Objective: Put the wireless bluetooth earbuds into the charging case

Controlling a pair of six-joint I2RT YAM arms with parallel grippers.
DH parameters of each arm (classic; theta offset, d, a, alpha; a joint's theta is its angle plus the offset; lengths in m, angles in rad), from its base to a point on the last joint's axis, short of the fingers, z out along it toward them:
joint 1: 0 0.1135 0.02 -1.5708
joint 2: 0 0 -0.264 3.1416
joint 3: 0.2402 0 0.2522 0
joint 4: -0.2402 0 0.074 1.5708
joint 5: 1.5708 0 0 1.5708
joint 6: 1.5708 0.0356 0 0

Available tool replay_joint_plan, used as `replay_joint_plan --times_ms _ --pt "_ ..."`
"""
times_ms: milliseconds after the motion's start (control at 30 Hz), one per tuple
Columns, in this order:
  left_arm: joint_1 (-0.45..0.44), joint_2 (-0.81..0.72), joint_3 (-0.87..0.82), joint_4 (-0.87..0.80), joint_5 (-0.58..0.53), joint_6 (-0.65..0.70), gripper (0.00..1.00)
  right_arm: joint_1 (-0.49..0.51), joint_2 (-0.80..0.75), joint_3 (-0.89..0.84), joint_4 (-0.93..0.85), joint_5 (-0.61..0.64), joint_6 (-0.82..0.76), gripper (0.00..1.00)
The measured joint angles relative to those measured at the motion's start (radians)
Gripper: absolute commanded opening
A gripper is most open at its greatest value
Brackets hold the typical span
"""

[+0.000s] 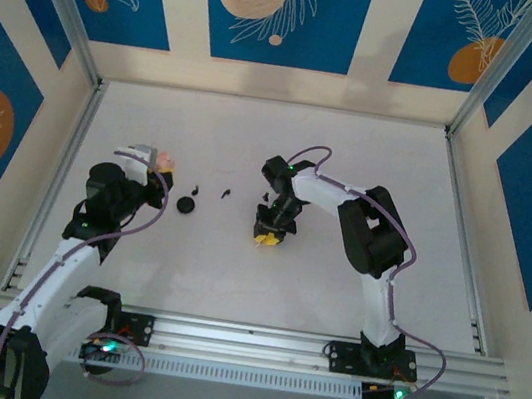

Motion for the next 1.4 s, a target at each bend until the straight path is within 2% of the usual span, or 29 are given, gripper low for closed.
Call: replay_joint_plan --times_ms 467,933,1200,1400 --pt "-0.032 0.051 0.0 0.013 0.067 0.001 0.14 -0.001 -0.13 -0.181 0.213 0.04 0.015 0.19" --pt "-0.214 0.272 0.059 0.109 0.189 0.093 0.13 -0.029 -0.374 -0.377 0.418 0.09 -0.013 0.19" --pt "-0.323 0.392 0.065 0.157 0.278 0.212 0.14 -0.029 -0.503 -0.466 0.499 0.101 -0.106 0.19" --pt "-0.353 0.471 0.065 0.22 0.34 0.245 0.14 -0.029 -0.567 -0.503 0.534 0.099 -0.19 0.19"
